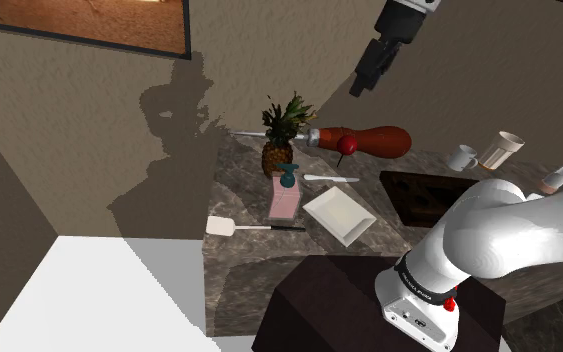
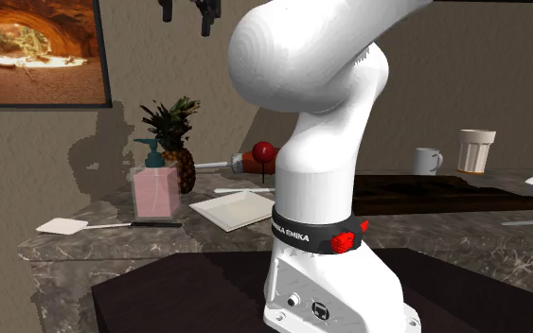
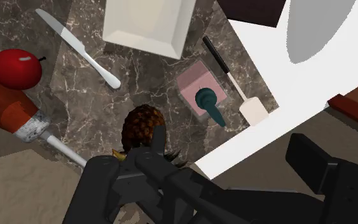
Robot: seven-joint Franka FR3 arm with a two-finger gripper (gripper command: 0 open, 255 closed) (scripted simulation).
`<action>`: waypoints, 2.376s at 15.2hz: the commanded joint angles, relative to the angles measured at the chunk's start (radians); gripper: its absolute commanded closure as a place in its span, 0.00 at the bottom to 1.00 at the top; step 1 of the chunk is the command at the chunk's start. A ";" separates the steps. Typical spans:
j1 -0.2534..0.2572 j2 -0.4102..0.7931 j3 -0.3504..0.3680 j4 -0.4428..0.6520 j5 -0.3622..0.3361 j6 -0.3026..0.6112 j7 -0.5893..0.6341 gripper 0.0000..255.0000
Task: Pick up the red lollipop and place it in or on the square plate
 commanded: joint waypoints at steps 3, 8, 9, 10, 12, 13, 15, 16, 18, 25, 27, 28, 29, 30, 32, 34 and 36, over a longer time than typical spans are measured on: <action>-0.016 0.034 -0.016 -0.021 -0.019 0.045 -0.012 0.00; -0.055 0.135 -0.058 -0.056 -0.065 0.157 -0.038 0.00; -0.063 0.158 -0.067 -0.061 -0.074 0.179 -0.043 0.00; -0.071 0.181 -0.076 -0.064 -0.083 0.202 -0.047 0.00; -0.086 0.230 -0.093 -0.067 -0.099 0.246 -0.056 0.00; -0.094 0.256 -0.102 -0.068 -0.107 0.268 -0.060 0.00; -0.109 0.309 -0.120 -0.065 -0.122 0.311 -0.068 0.00; -0.116 0.336 -0.129 -0.062 -0.128 0.332 -0.071 0.00; -0.130 0.393 -0.147 -0.054 -0.141 0.373 -0.079 0.00; -0.178 0.606 -0.209 0.006 -0.168 0.503 -0.106 0.00; -0.191 0.669 -0.226 0.032 -0.170 0.535 -0.115 0.00; -0.198 0.702 -0.234 0.046 -0.170 0.550 -0.120 0.00; -0.205 0.734 -0.242 0.061 -0.169 0.564 -0.125 0.00; -0.212 0.767 -0.250 0.077 -0.168 0.578 -0.130 0.00; -0.227 0.832 -0.263 0.112 -0.163 0.603 -0.140 0.00; -0.237 0.874 -0.271 0.135 -0.159 0.617 -0.146 0.00; -0.240 0.889 -0.271 0.125 -0.155 0.643 -0.150 0.00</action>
